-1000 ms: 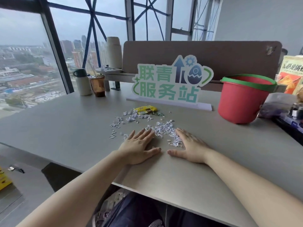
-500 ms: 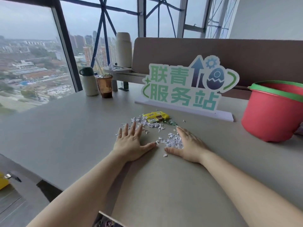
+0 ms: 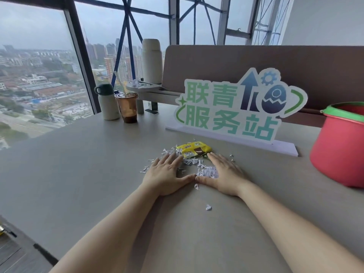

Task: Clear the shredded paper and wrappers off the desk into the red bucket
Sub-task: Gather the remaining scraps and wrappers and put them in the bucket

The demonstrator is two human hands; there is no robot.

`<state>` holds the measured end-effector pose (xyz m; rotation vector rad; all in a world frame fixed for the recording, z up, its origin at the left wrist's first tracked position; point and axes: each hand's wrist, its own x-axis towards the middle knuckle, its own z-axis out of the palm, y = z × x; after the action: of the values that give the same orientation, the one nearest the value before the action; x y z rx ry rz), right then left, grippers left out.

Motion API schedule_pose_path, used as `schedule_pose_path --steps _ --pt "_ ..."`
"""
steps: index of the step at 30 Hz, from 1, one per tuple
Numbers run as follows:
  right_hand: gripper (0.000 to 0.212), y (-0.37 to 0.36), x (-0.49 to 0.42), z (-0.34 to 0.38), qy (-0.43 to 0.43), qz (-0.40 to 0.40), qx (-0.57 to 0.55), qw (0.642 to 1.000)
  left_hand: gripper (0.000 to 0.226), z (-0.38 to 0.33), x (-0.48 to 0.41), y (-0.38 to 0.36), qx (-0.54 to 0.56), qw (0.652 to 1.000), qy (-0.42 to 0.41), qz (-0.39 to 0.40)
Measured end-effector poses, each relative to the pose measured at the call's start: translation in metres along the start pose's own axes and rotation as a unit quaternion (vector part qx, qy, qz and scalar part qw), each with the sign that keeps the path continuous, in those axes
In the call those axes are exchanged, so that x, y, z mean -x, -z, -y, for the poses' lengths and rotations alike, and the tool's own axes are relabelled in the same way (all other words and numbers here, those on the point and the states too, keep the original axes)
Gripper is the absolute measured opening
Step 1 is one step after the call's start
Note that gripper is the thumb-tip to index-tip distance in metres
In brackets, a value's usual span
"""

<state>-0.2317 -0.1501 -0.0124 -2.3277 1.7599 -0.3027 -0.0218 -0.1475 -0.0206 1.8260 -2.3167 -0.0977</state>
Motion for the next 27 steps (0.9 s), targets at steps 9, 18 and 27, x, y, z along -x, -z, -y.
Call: schedule_pose_path --steps 9,18,27 --pt "0.072 0.0 0.008 0.0 0.025 -0.023 -0.026 0.999 0.064 -0.001 0.011 0.002 0.05 0.996 -0.042 -0.053" --pt "0.073 0.001 0.016 -0.002 0.027 -0.077 -0.042 0.996 0.064 0.0 0.017 0.003 0.06 0.99 -0.059 -0.11" --pt "0.061 -0.002 0.01 0.001 0.025 -0.081 -0.091 0.992 0.049 -0.001 0.01 0.0 0.12 0.986 -0.064 -0.095"
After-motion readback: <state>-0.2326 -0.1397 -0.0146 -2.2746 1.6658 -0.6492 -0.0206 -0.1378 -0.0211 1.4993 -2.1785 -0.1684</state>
